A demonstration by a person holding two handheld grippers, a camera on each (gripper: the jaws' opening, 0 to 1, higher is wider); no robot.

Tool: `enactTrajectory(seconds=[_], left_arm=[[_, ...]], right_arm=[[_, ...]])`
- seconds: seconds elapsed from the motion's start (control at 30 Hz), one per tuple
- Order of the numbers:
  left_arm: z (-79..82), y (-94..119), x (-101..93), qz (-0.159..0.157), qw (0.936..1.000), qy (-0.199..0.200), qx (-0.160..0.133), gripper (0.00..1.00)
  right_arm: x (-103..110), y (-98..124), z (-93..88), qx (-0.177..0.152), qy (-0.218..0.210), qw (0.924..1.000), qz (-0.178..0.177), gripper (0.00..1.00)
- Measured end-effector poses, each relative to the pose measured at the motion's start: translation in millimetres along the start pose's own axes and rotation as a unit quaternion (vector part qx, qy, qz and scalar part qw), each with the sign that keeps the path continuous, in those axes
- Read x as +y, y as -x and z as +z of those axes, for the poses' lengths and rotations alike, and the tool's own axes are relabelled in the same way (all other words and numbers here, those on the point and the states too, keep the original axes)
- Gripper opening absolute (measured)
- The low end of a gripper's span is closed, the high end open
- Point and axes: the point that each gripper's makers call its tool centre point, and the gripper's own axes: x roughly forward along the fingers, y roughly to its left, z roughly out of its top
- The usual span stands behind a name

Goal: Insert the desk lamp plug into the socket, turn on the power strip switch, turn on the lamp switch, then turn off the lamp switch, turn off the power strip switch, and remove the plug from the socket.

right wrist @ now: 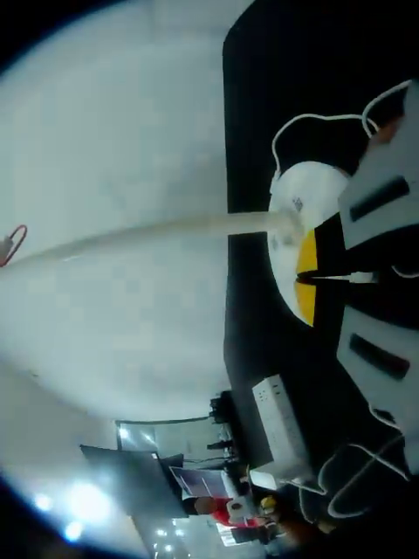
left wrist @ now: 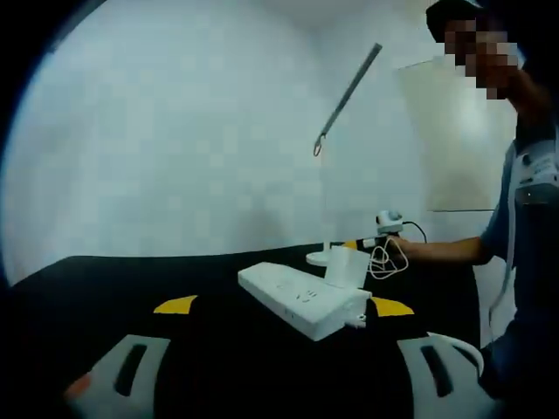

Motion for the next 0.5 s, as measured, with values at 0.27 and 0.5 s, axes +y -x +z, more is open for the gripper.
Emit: enactTrajectory(seconds=[0.27, 0.5], left_arm=[[3.7, 1, 1.2, -0.005, 0.9998, 0.012, -0.011, 0.73], [-3.5, -2, -7.7, -0.027, 0.9996, 0.006, 0.007, 0.72]], right_arm=[[-3, 9, 6.7, 0.023, -0.030, 0.9993, 0.008, 0.06], [36, 27, 44.8, 0.041, -0.025, 0.9977, 0.047, 0.16]])
